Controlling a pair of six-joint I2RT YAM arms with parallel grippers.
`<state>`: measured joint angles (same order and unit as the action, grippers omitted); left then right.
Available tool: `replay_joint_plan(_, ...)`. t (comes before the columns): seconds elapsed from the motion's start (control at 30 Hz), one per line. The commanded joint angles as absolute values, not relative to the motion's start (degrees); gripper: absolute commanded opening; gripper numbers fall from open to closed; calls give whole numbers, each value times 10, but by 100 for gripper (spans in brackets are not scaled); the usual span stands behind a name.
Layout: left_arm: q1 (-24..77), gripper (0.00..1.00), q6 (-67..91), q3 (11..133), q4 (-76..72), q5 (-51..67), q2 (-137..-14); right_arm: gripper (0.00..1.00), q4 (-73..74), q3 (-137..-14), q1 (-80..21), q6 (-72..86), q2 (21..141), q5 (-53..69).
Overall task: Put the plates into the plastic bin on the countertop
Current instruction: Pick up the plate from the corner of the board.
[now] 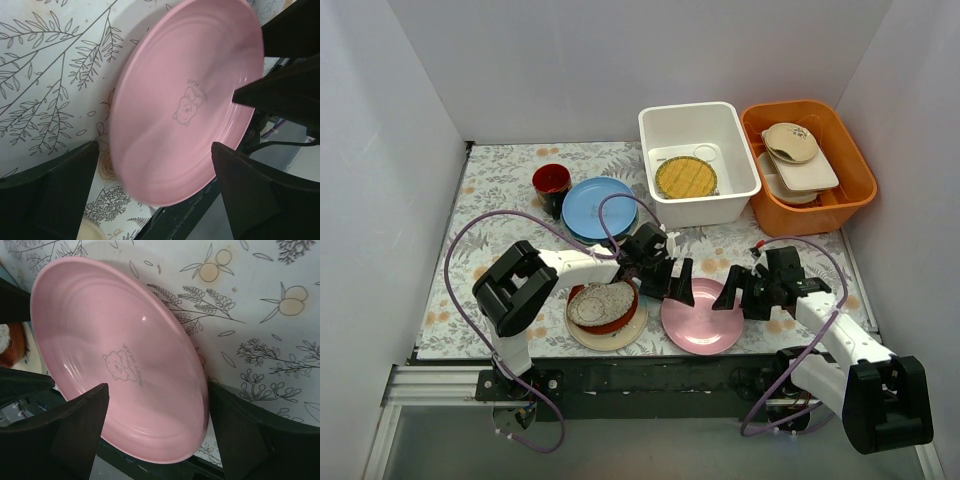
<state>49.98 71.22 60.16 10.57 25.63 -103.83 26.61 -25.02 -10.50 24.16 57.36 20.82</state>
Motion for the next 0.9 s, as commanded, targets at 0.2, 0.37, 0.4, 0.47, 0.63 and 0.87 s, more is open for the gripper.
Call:
replay_joint_plan(0.2,518,71,717,606,124,268,-1082,87,207,-205,-149,305,541,225)
replay_joint_plan(0.37,519,54,725,607,124,264,-1087,79,190,-191,-151,312,533,236)
replay_joint_plan(0.4,519,48,724,608,124,262,-1088,78,179,-188,-151,315,529,241)
replay_joint_plan(0.47,519,28,726,607,124,260,-1089,78,164,-174,-151,325,522,257)
replay_joint_plan(0.63,519,0,726,608,129,250,-1090,75,147,-161,-151,337,508,270)
replay_joint_plan(0.87,519,0,727,609,136,207,-1057,75,148,-155,-151,336,501,268)
